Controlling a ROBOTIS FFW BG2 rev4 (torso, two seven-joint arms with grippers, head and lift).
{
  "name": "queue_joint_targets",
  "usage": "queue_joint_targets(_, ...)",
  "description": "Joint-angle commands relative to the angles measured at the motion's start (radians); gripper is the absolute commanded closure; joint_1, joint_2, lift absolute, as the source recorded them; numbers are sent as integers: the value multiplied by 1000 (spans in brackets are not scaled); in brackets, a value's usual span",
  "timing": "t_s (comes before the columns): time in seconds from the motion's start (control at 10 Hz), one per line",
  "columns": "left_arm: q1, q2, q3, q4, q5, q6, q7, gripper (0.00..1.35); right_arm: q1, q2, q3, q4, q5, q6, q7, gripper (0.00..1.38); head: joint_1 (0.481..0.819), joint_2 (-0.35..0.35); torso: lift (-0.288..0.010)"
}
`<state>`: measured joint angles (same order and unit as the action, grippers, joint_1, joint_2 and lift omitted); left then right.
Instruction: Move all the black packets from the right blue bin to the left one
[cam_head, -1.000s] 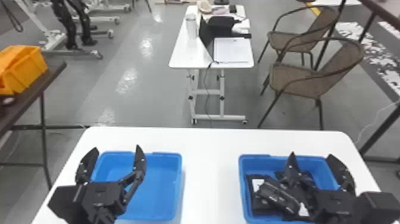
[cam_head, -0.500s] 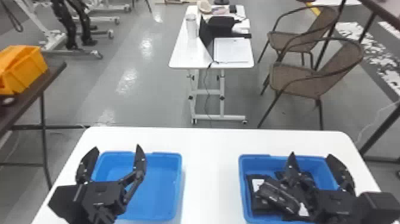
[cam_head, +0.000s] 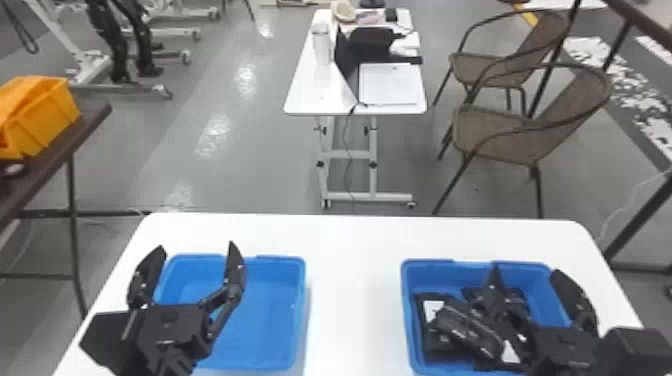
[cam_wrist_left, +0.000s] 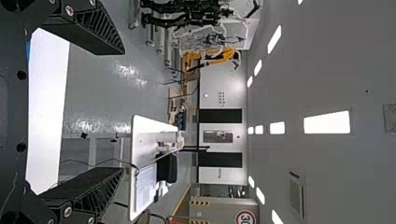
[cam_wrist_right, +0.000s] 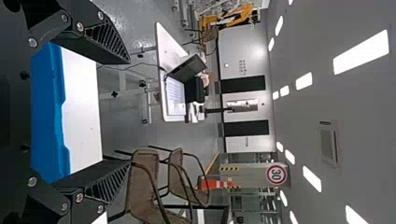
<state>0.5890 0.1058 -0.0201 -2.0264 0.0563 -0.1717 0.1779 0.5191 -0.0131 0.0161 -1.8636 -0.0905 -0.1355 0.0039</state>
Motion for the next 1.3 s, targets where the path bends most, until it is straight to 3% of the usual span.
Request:
queue_joint_targets(0.0,0,0,0,0,4,1,0,136,-8,-8,-19,29,-54,57,8,275,695,59,0)
queue_joint_targets(0.2,0,0,0,0,5,3,0,136,-39,-34,-27,44,-89,226,8,275,695,41,0)
queue_joint_targets(0.3,0,0,2,0,8,5,-1,136,-65,-28,-51,44,-127,370,-2,271,695,38,0)
queue_joint_targets(0.5,0,2,2,5,22,6,-3,136,-117,-27,-62,69,-84,471,-1,271,695,26,0)
queue_joint_targets(1.0,-17,-11,6,18,23,3,-35,136,-211,-50,-53,199,-41,609,96,271,695,30,0)
queue_joint_targets(1.2,-20,-17,12,23,23,1,-47,136,-261,-51,-54,270,-11,646,183,271,695,40,0)
